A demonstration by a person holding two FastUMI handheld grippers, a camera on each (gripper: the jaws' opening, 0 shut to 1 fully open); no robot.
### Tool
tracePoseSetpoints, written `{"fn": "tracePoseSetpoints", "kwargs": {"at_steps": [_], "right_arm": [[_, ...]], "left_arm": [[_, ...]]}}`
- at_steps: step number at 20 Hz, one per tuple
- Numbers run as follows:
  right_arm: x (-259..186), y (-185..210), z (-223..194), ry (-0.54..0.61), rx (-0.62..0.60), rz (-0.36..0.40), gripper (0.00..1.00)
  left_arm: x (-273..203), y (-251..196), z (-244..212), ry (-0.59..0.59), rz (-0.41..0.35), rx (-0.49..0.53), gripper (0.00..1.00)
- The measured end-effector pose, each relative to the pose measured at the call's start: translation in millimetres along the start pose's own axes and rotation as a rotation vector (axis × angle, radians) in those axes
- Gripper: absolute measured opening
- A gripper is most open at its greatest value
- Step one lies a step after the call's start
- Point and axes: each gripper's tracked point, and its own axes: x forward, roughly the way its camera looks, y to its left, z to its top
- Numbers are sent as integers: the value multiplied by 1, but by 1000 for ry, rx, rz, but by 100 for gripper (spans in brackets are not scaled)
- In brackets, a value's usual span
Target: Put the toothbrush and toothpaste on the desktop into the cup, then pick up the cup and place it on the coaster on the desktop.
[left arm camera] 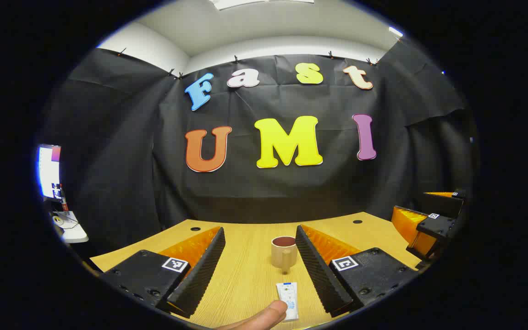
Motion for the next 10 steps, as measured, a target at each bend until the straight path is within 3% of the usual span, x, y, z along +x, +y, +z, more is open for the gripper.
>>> {"fn": "tracePoseSetpoints", "kwargs": {"at_steps": [10], "right_arm": [[2,4,-10,24,-20,17,96]], "left_arm": [[12,7,-23,78,18,-24,98]]}}
